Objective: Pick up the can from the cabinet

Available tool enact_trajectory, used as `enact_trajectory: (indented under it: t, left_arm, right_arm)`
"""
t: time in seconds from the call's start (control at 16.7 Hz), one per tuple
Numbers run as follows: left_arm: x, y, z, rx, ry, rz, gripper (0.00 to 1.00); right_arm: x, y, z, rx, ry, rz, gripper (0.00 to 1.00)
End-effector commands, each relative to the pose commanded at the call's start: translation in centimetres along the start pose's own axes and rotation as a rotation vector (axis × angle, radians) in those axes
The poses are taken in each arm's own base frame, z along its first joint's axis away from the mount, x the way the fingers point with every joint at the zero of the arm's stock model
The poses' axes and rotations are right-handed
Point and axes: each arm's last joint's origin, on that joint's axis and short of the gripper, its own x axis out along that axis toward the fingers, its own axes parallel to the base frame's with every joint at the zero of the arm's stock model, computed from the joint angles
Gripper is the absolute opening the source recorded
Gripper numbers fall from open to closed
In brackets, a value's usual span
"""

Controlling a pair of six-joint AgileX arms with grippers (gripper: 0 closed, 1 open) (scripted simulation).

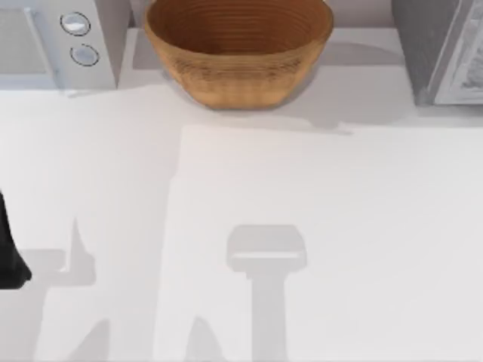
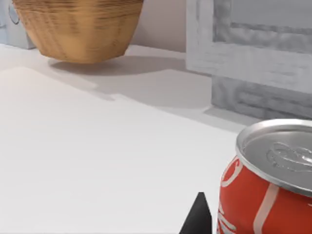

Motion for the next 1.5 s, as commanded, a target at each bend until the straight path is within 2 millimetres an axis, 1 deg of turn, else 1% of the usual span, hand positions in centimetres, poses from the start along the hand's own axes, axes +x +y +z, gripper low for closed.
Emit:
enact_trajectory:
  t: [0.6,1.02,1.5]
  left_arm:
    - [0.0,0.0,0.0,0.0,0.0,0.0,1.0]
    - [0.0,0.0,0.0,0.0,0.0,0.0,1.0]
    - [0.0,0.0,0.0,0.0,0.0,0.0,1.0]
  right_arm:
    - [0.2,-0.8,-1.2,-0.009,-0.007,0.005,0.0]
    - [0.6,-0.9,-2.2,0.007,-0.016,0.024,0.0]
    - [0.8,-1.2,-2.4,-0.024,-0.018,0.02,0.0]
